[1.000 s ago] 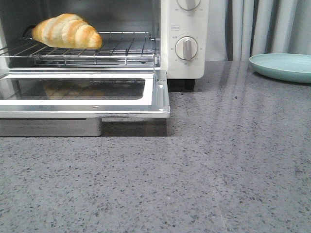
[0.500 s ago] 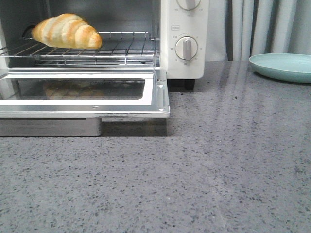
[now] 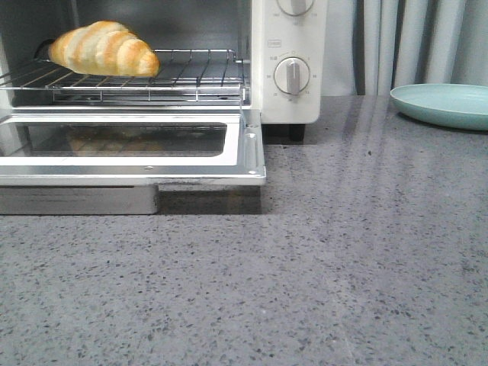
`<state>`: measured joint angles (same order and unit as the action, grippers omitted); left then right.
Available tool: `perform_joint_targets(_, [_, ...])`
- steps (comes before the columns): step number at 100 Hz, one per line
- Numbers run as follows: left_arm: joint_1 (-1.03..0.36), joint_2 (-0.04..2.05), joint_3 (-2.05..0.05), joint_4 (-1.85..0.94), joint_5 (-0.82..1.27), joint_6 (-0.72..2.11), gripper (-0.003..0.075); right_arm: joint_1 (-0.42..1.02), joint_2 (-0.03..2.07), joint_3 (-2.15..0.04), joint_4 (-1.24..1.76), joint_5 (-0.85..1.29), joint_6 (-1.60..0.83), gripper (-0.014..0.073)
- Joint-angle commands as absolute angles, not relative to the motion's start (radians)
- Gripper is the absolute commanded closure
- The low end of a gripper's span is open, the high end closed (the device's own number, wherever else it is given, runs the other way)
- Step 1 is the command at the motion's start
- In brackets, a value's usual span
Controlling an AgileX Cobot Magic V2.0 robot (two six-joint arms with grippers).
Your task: Put bread in oven
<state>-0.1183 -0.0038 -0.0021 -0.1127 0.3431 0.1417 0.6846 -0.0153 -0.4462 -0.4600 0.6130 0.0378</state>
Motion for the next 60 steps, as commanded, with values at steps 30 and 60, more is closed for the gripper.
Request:
perform_joint_targets(30, [-0.117,-0.033,0.024,-0.131,0.296,0.138,0.0741,0.251,0.096,-0.085,-0.2,0.019,0.091,0.0643])
perform_joint_targets(60, [-0.117,-0.033,0.024,-0.131,0.296,0.138,0.0741,0.113,0.09,0.022,-0.14,0.136,0.091,0.0643])
